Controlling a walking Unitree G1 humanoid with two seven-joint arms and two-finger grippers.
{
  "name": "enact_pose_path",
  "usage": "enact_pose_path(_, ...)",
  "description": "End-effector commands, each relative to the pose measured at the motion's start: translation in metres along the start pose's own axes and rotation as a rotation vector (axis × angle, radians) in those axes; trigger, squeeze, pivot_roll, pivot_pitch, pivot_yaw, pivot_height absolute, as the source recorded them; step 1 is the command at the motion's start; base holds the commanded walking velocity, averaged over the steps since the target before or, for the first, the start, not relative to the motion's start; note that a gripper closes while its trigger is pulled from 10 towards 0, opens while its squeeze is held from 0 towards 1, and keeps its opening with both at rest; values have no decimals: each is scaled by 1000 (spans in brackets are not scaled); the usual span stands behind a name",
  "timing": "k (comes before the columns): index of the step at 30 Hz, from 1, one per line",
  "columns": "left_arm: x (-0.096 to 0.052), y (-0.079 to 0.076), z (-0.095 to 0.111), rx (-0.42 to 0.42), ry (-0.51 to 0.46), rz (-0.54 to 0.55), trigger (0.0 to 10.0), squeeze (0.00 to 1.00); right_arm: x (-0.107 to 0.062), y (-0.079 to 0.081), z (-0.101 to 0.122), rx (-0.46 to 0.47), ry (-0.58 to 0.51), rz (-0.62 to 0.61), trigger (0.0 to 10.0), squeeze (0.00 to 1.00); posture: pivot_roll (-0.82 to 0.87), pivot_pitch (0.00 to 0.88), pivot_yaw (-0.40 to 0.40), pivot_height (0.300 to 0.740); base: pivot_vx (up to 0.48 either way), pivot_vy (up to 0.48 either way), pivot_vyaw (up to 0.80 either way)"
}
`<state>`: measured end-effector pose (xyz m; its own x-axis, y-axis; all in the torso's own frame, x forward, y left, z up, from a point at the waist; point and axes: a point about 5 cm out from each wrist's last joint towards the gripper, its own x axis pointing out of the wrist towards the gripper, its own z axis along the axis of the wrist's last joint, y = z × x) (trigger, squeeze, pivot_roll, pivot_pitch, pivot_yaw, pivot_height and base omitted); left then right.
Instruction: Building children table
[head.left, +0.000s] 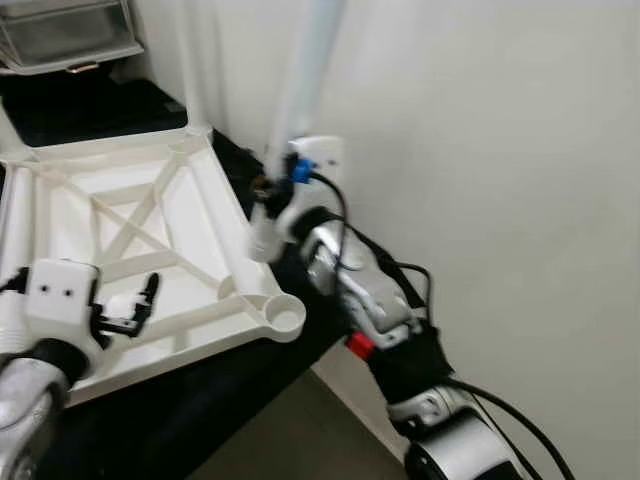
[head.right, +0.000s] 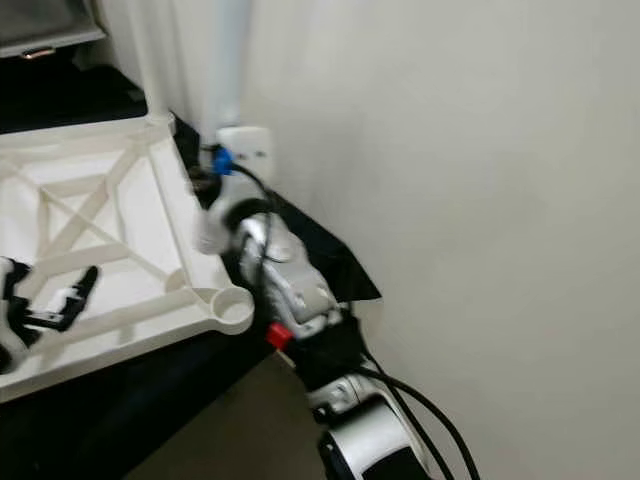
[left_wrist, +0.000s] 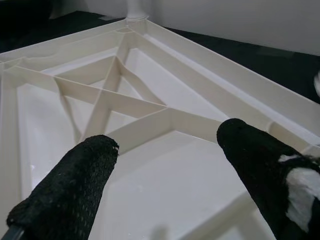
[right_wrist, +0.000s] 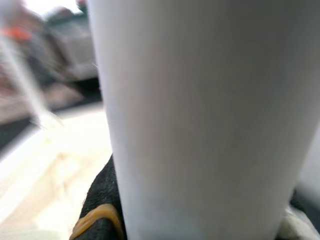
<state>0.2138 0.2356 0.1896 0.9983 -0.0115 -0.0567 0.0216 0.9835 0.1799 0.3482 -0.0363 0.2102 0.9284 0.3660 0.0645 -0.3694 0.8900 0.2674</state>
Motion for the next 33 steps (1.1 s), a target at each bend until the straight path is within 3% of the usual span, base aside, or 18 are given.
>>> enact_pose_path(1, 0, -9, -2, -12, -2, -22, 10000, 0, -4, -19, 8, 80, 46, -66, 10000, 0, 102, 1, -101, 740, 0, 0, 0)
enact_pose_path(5, 0, -17, -3, -32, -6, -41, 10000, 0, -8, -27, 22, 137, 30, -66, 10000, 0, 81, 0, -99, 740, 0, 0, 0)
enact_pose_path(7, -1, -27, -4, -48, -12, -61, 10000, 0, -14, -36, 44, 173, -50, -61, 10000, 0, 72, 0, -97, 740, 0, 0, 0)
enact_pose_path(8, -1, -27, -4, -48, -12, -61, 10000, 0, -14, -36, 44, 173, -50, -61, 10000, 0, 72, 0, -97, 740, 0, 0, 0)
enact_pose_path(12, -2, -36, -5, -55, -20, -82, 10000, 0, -27, -43, 62, 89, -141, -27, 10000, 0, 57, 0, -94, 740, 0, 0, 0)
enact_pose_path(13, -2, -36, -5, -55, -20, -82, 10000, 0, -27, -43, 62, 89, -141, -27, 10000, 0, 57, 0, -94, 740, 0, 0, 0)
enact_pose_path(14, -3, -39, -3, -32, -36, -91, 10000, 0, -43, -40, 76, 97, -237, 14, 10000, 0, 51, 0, -92, 740, 0, 0, 0)
enact_pose_path(18, -4, -40, -3, -28, -43, -89, 10000, 0, -49, -38, 82, 106, -273, 30, 10000, 0, 50, 0, -91, 740, 0, 0, 0)
enact_pose_path(19, -6, -40, -2, -30, -51, -90, 10000, 0, -60, -30, 89, 3, -334, 83, 10000, 0, 49, 0, -89, 740, 0, 0, 0)
enact_pose_path(22, -7, -41, -2, -29, -53, -92, 10000, 0, -65, -26, 88, -46, -336, 110, 10000, 0, 49, 0, -89, 740, 0, 0, 0)
enact_pose_path(24, -12, -44, -3, -25, -47, -100, 10000, 0, -74, -23, 76, -171, -294, 149, 10000, 0, 50, 0, -90, 740, 0, 0, 0)
enact_pose_path(27, -16, -46, -5, -31, -37, -100, 10000, 0, -84, -27, 64, -215, -239, 154, 10000, 0, 50, 0, -97, 740, 0, 0, 0)
enact_pose_path(33, -22, -50, -9, -36, -20, -94, 10000, 0, -99, -38, 52, -219, -175, 116, 10000, 0, 39, 0, -93, 740, 0, 0, 0)
